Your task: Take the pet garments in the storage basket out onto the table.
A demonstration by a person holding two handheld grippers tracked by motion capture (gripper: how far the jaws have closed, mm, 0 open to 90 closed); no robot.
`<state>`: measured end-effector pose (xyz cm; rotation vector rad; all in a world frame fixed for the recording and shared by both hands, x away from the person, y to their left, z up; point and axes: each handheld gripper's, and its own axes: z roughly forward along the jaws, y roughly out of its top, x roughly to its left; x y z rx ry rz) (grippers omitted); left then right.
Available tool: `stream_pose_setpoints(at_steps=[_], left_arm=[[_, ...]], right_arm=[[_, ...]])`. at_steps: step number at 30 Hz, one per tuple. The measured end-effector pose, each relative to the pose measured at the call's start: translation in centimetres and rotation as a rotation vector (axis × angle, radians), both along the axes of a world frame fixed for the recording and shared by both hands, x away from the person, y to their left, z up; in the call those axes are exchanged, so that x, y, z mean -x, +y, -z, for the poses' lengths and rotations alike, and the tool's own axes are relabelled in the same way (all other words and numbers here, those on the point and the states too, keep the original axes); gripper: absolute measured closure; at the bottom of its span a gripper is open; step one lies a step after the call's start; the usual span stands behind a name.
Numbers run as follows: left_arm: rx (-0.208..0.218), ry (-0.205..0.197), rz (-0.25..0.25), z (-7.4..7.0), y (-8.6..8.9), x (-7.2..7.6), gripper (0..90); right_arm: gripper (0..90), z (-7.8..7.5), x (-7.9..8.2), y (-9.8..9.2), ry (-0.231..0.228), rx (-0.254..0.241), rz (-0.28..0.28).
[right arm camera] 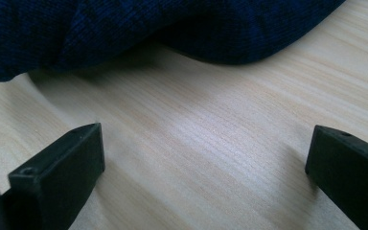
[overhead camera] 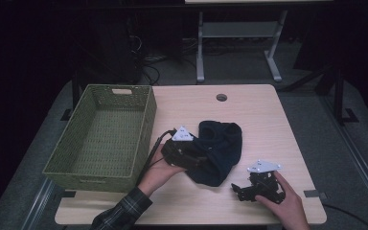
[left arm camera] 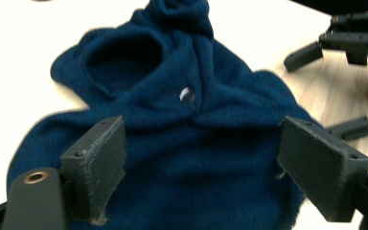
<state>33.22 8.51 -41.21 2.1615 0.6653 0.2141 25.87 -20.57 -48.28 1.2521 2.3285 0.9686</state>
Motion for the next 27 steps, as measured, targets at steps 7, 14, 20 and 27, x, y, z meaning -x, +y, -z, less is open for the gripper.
stream_pose_setpoints(at_steps=[7, 14, 20, 27], left_arm=[[-0.028, 0.001, -0.019, 0.9, 0.9, 1.3, 13.6], [-0.062, 0.009, -0.030, 1.9, 1.7, 2.3, 13.6], [-0.108, 0.046, -0.042, 3.4, 2.1, 3.4, 13.1], [-0.163, 0.077, -0.062, 4.7, 2.9, 4.4, 13.0]], right_arm=[[0.0, 0.0, 0.0, 0.0, 0.001, 0.000, 0.000], [0.0, 0.0, 0.0, 0.0, 0.000, 0.000, 0.000], [0.0, 0.0, 0.0, 0.0, 0.001, 0.000, 0.000], [0.0, 0.0, 0.0, 0.0, 0.001, 0.000, 0.000]])
